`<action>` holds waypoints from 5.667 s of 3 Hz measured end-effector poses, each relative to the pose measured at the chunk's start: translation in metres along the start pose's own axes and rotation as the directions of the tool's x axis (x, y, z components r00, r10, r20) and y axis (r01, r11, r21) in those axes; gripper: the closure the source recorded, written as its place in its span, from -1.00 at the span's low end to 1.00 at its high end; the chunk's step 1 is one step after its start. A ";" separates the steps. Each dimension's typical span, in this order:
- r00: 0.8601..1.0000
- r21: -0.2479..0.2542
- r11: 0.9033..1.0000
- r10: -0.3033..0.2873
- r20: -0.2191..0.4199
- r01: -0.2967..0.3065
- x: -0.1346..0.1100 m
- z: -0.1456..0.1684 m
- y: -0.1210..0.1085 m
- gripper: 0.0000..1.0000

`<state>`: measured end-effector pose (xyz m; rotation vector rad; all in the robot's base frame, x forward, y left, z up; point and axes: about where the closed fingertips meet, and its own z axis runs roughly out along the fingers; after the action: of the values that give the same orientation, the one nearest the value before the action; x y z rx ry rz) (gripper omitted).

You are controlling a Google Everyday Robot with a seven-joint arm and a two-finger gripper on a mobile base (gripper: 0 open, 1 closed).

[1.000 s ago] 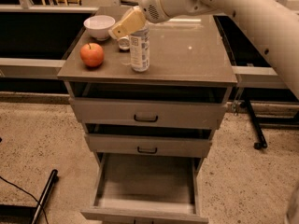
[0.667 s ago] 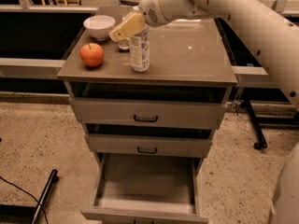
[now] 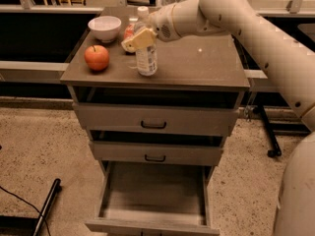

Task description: Place blue plastic bottle into bottom drawer

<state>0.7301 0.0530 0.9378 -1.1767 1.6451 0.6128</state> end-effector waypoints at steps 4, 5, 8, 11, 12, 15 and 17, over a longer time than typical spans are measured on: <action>0.899 -0.247 0.945 -0.092 0.428 0.214 -0.012 -0.105 0.104 1.00; 0.909 -0.255 0.946 -0.082 0.409 0.199 0.012 -0.118 0.122 1.00; 0.935 -0.314 0.929 -0.079 0.346 0.194 0.203 -0.019 0.146 1.00; 0.967 -0.245 0.962 -0.057 0.249 0.120 0.286 0.025 0.182 1.00; 0.985 -0.264 0.960 -0.049 0.168 0.093 0.364 0.067 0.254 1.00; 0.982 -0.139 0.984 -0.086 0.167 0.110 0.446 0.159 0.262 1.00; 0.932 -0.214 0.952 -0.139 0.334 0.218 0.504 0.299 0.316 1.00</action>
Offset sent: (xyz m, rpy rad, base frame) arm -0.0242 -0.0379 -0.0101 0.3914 -0.0562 0.2882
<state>0.5473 0.2190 0.3191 -1.3154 1.1990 0.8590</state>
